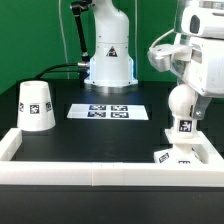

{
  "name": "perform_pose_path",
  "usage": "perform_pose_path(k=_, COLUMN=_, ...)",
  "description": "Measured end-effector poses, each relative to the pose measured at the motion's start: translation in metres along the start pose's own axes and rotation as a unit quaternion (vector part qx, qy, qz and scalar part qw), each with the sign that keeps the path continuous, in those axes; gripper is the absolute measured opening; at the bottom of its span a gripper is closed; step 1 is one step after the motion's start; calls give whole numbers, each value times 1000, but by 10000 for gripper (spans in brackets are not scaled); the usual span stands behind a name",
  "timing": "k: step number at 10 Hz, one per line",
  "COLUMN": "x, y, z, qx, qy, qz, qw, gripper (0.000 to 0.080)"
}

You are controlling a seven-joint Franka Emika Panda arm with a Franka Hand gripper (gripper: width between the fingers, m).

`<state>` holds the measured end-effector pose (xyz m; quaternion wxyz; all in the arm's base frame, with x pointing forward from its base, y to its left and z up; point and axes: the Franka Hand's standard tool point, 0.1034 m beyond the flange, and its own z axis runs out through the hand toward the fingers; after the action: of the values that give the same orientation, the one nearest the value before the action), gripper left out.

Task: Assemble lamp

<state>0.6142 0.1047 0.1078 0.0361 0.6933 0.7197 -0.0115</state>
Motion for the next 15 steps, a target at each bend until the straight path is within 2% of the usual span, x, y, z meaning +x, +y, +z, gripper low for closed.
perform_pose_path(k=4, x=-4, y=0, z=0, qx=1, qy=1, qz=29, qw=1000, gripper=576)
perform_pose_path(k=5, x=-10, y=1, z=1, qx=1, qy=1, qz=58, qw=998, gripper=576)
perform_pose_path(k=7, x=-8, y=0, z=1, qx=-1, qy=2, qz=165, qw=986, gripper=576)
perform_pose_path(k=9, x=-6, y=0, z=1, qx=-1, qy=3, qz=278, qw=961, gripper=576)
perform_pose_path(k=15, x=-4, y=0, z=1, qx=6, qy=-1, qz=529, qw=849, gripper=577)
